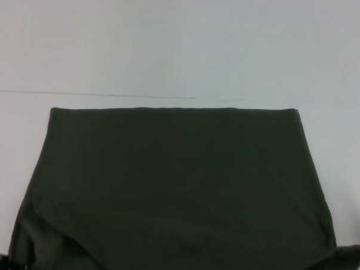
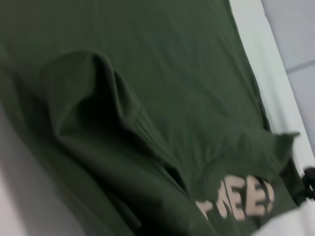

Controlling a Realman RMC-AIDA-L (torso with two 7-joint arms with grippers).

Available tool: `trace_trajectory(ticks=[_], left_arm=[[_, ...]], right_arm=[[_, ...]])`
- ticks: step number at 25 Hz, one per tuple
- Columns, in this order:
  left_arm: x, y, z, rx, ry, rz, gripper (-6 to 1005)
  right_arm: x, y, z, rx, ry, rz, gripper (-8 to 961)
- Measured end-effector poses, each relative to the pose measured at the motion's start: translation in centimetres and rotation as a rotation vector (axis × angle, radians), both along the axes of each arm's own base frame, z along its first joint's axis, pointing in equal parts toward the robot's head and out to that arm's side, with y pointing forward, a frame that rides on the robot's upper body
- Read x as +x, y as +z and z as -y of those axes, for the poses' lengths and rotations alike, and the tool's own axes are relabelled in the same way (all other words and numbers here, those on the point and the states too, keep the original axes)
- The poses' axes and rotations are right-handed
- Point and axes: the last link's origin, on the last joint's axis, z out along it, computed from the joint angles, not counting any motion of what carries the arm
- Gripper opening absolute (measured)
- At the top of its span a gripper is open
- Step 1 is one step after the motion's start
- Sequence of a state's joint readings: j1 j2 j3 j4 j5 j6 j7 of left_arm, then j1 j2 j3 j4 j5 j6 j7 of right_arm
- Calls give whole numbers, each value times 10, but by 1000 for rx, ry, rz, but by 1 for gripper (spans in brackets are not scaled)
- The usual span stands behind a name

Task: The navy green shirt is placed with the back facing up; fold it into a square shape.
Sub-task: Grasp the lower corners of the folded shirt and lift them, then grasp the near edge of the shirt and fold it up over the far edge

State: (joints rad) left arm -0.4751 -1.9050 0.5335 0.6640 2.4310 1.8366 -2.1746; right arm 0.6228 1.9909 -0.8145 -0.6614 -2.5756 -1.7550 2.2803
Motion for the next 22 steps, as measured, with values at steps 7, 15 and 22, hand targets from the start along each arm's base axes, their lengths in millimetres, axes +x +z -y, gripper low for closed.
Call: trace_trajectory(ticks=[7, 15, 22], left_arm=[[2, -3, 15, -118, -25, 3, 29], [5, -3, 25, -193, -54, 28, 29], [3, 0, 26, -152, -48, 50, 30]], right_arm=[[3, -3, 9, -44, 21, 6, 47], [2, -8, 15, -86, 37, 2, 52], [2, -7, 14, -58, 26, -22, 57]])
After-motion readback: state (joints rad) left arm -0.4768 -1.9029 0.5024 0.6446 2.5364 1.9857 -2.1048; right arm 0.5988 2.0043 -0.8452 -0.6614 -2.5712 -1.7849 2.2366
